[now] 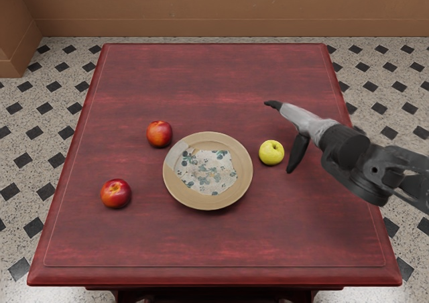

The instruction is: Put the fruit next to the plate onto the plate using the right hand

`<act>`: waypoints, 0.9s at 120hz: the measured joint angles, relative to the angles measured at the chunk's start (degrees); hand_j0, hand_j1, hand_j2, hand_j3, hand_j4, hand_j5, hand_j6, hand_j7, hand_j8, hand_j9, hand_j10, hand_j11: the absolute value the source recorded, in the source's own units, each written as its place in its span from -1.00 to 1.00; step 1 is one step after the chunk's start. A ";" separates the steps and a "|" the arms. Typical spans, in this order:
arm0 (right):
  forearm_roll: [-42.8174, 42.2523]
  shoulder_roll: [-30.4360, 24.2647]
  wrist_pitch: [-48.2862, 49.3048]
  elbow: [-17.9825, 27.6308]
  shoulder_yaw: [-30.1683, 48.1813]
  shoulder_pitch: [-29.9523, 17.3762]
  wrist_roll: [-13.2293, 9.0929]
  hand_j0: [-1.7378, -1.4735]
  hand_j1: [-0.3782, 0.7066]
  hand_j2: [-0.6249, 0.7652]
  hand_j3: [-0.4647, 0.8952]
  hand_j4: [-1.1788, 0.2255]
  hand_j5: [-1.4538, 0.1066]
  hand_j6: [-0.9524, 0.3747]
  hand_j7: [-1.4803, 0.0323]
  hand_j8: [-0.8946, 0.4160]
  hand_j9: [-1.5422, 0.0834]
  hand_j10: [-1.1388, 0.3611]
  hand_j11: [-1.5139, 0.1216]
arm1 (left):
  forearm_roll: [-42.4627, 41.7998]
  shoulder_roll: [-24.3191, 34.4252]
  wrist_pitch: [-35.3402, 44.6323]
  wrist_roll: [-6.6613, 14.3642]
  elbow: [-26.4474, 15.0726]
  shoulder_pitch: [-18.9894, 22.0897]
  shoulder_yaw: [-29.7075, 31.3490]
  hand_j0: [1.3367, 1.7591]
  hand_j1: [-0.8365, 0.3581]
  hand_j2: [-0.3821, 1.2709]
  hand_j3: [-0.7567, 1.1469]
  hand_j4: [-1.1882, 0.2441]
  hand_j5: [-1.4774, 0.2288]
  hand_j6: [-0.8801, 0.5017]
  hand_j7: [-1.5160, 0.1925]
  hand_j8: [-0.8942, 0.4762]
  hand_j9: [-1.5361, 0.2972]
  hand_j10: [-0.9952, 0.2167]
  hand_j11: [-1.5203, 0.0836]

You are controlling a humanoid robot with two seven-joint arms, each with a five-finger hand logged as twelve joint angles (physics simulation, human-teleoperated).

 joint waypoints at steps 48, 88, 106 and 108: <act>-2.13 1.87 -3.45 -0.71 -2.33 -1.43 -0.26 -0.40 -0.36 -0.17 -0.32 0.30 0.42 0.03 0.50 -0.04 0.47 0.16 0.43 | 0.00 0.00 0.00 0.00 0.00 0.00 0.00 0.52 0.49 -0.48 -0.21 0.32 0.36 -0.08 0.40 -0.05 0.33 0.24 0.50; -2.10 4.27 -3.43 -0.54 -2.42 -1.41 -1.10 -0.40 -0.16 -0.20 -0.32 0.16 0.27 -0.11 0.34 -0.19 0.32 0.04 0.28 | 0.02 0.00 0.00 0.00 0.00 0.00 0.00 0.52 0.49 -0.48 -0.21 0.32 0.36 -0.08 0.40 -0.05 0.33 0.24 0.50; -1.82 4.41 -3.40 -0.43 -2.35 -1.42 -1.18 -0.39 -0.02 -0.18 -0.32 0.07 0.15 -0.21 0.22 -0.29 0.21 -0.05 0.17 | 0.01 0.00 0.00 0.00 0.00 0.00 0.00 0.52 0.49 -0.48 -0.21 0.32 0.36 -0.08 0.40 -0.05 0.33 0.24 0.50; -1.77 4.41 -3.40 -0.38 -2.33 -1.41 -1.18 -0.39 -0.01 -0.18 -0.32 0.06 0.13 -0.23 0.21 -0.30 0.20 -0.06 0.16 | 0.01 0.00 0.00 0.00 0.00 0.00 0.00 0.52 0.49 -0.48 -0.21 0.32 0.36 -0.08 0.40 -0.05 0.33 0.24 0.50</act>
